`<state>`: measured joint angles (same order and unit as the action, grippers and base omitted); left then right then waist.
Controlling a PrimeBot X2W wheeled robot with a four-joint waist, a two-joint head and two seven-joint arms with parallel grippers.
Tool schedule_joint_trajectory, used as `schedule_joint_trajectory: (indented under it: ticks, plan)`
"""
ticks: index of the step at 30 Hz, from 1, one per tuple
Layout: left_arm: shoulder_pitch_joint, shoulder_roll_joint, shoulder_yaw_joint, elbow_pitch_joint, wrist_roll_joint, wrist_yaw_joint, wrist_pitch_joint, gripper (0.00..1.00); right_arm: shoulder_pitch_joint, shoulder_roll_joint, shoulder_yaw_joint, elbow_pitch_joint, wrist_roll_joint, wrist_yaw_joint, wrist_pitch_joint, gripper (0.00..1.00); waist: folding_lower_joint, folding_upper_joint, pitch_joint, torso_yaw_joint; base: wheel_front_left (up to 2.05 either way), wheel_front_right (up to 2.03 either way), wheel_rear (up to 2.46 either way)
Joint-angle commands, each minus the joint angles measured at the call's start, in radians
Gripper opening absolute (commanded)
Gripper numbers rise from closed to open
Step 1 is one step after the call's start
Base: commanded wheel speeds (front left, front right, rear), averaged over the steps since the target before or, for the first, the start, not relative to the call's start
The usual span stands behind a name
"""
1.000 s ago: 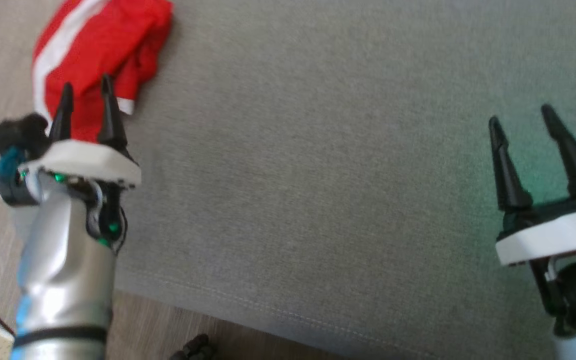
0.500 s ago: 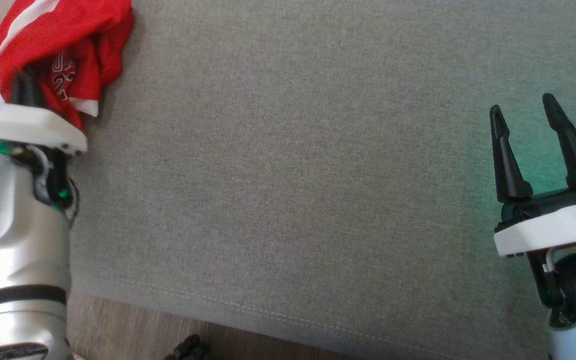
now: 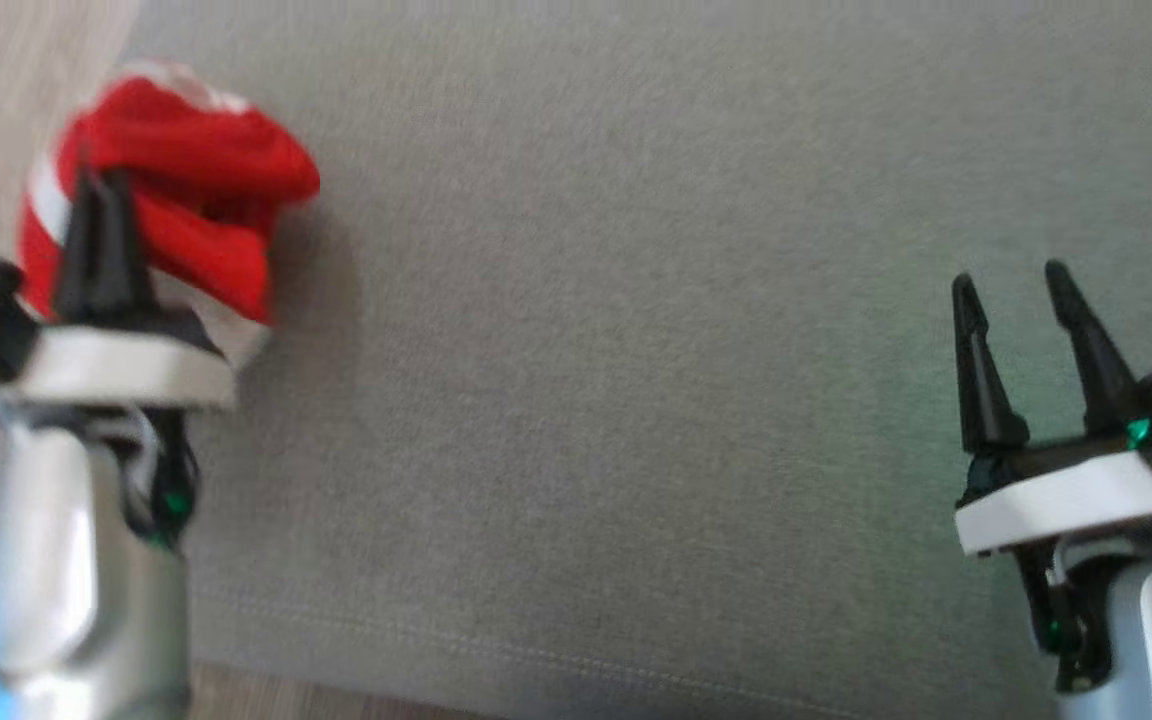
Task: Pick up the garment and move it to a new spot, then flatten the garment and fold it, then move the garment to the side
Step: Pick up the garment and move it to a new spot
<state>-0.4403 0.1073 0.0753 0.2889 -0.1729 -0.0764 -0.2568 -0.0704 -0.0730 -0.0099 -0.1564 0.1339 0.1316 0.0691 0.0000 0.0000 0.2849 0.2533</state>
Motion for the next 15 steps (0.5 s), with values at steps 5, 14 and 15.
schedule_joint_trajectory:
  ticks: [5,14,15]
  plan:
    - [0.152,-0.011,-0.070,-0.226,0.032,-0.013,0.029,0.00,0.027,0.015,0.036,-0.001,0.022,-0.001,-0.025,1.00,0.0000,0.0000,-0.099,-0.091,0.00,0.00,0.00]
    - [0.252,-0.034,-0.238,-0.374,0.026,-0.031,0.135,0.00,0.027,0.021,0.047,0.012,0.041,-0.001,-0.046,1.00,0.0000,0.0000,-0.089,-0.220,0.00,0.00,0.00]
    - [0.246,-0.035,-0.259,-0.373,0.026,-0.034,0.141,0.00,0.023,0.022,0.048,0.012,0.045,-0.001,-0.049,1.00,0.0000,0.0000,-0.079,-0.238,0.00,0.00,0.00]
